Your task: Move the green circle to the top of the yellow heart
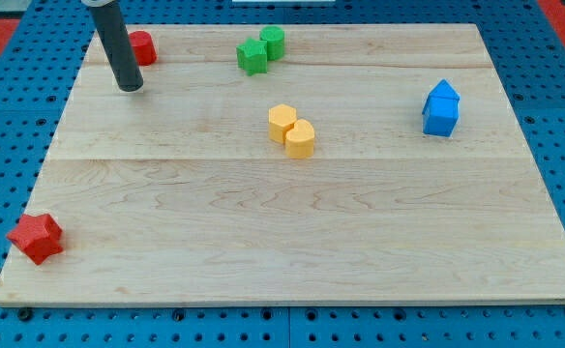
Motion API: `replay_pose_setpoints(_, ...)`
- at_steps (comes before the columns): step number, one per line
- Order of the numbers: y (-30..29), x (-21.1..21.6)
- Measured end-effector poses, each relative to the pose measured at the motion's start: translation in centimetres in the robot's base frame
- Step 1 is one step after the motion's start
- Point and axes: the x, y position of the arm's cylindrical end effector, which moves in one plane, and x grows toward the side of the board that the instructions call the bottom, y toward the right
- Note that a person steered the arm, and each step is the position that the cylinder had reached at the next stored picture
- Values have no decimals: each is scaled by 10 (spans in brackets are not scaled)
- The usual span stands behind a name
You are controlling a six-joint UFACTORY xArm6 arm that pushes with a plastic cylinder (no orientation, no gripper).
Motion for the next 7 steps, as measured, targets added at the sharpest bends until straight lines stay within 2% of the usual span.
replay_pose_setpoints(5,-3,2)
replay_pose_setpoints(6,40,-38)
replay_pose_setpoints(7,49,-84)
